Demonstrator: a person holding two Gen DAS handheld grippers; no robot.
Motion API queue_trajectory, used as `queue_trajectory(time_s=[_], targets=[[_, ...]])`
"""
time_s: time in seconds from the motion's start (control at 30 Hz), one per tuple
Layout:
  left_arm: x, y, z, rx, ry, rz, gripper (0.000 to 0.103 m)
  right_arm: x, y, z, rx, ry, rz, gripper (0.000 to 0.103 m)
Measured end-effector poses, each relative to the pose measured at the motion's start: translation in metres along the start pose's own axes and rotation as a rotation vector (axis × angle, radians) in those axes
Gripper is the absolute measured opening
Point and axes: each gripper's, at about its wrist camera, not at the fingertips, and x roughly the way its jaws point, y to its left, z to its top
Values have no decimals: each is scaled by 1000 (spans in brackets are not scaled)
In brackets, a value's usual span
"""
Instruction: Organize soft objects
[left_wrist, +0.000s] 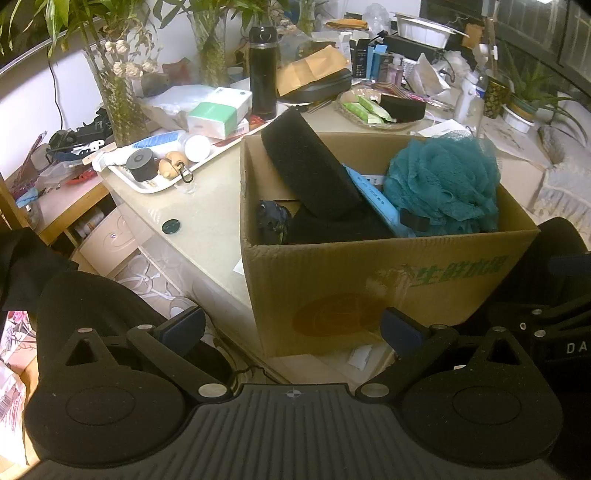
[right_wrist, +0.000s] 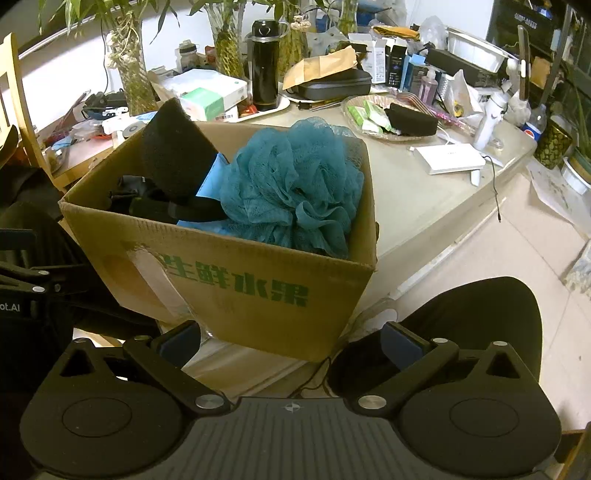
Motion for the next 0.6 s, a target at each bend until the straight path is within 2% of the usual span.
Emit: queue_trajectory(time_s=[0.6], targets=[[0, 3, -1, -5, 0, -1, 103, -1, -1, 2, 2, -10, -9, 103]])
